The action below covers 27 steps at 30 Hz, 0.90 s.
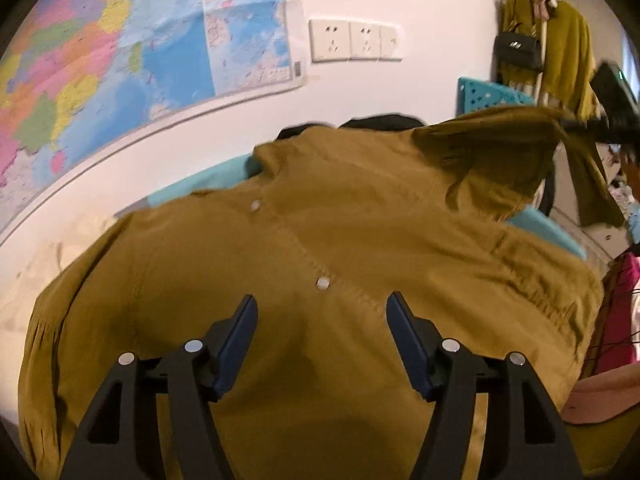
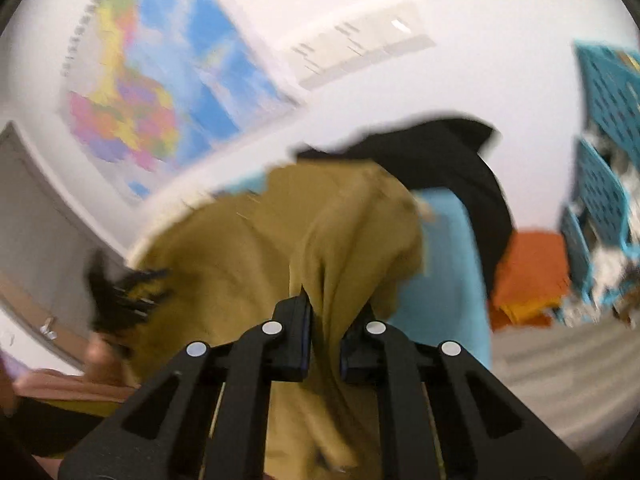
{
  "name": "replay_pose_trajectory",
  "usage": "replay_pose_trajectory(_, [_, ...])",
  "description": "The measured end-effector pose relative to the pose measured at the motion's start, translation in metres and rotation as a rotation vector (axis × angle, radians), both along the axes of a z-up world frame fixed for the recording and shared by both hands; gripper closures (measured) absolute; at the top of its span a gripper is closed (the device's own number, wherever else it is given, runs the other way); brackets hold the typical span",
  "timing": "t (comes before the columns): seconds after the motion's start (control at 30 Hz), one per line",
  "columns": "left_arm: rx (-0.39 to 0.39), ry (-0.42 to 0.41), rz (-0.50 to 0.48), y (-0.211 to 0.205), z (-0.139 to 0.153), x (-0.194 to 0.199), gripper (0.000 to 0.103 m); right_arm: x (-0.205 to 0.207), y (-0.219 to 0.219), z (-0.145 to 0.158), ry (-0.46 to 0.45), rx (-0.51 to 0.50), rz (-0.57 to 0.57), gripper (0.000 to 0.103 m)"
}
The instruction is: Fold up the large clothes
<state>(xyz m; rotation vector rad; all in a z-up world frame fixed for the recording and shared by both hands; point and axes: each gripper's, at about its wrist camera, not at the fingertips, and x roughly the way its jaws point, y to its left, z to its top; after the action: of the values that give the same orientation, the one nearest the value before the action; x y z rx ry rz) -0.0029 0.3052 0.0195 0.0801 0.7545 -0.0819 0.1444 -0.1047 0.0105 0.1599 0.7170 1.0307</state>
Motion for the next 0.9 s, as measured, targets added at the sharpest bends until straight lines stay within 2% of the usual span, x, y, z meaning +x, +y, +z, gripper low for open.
replay_pose_trajectory(0.1, [-0.039,-0.037,-0.034,0.006,0.014,0.003,0.036,-0.019,0.054,0.032,-0.034,-0.011,0.123,0.093])
replay_pose_trajectory(0.2, [-0.086,-0.063,-0.058,0.014,0.023,0.003,0.034,-0.031,0.12,0.036,-0.013,-0.031,0.255,0.092])
replay_pose_trajectory(0.3, [-0.151,-0.063,-0.075,0.025,0.028,-0.001,0.029,-0.037,0.184,0.015,0.042,-0.056,0.356,0.088])
replay_pose_trajectory(0.4, [-0.253,-0.023,-0.097,0.039,0.019,-0.005,0.029,-0.034,0.236,-0.026,0.126,-0.104,0.424,0.082])
replay_pose_trajectory(0.5, [-0.259,0.023,-0.095,0.044,0.004,-0.008,0.027,-0.032,0.264,-0.064,0.208,-0.172,0.468,0.074])
replay_pose_trajectory(0.53, [-0.27,0.053,-0.102,0.045,-0.004,-0.008,0.027,-0.032,0.265,-0.072,0.22,-0.194,0.469,0.064])
replay_pose_trajectory(0.6, [-0.285,0.104,-0.115,0.044,-0.018,-0.006,0.026,-0.033,0.256,-0.074,0.169,-0.217,0.445,0.052])
replay_pose_trajectory(0.7, [-0.284,0.183,-0.153,0.031,-0.038,0.001,0.025,-0.023,0.228,-0.059,0.088,-0.189,0.385,0.049])
replay_pose_trajectory(0.77, [-0.306,0.231,-0.187,0.022,-0.049,0.007,0.019,-0.006,0.207,-0.046,-0.025,-0.203,0.243,0.045])
replay_pose_trajectory(0.83, [-0.33,0.299,-0.235,0.009,-0.06,0.015,0.018,0.015,0.197,-0.046,-0.062,-0.207,0.146,0.041])
replay_pose_trajectory(0.87, [-0.319,0.311,-0.249,0.004,-0.064,0.016,0.021,0.031,0.194,-0.051,-0.074,-0.232,0.08,0.039])
replay_pose_trajectory(0.9, [-0.301,0.318,-0.265,-0.001,-0.066,0.015,0.037,0.044,0.194,-0.056,-0.088,-0.263,0.035,0.037])
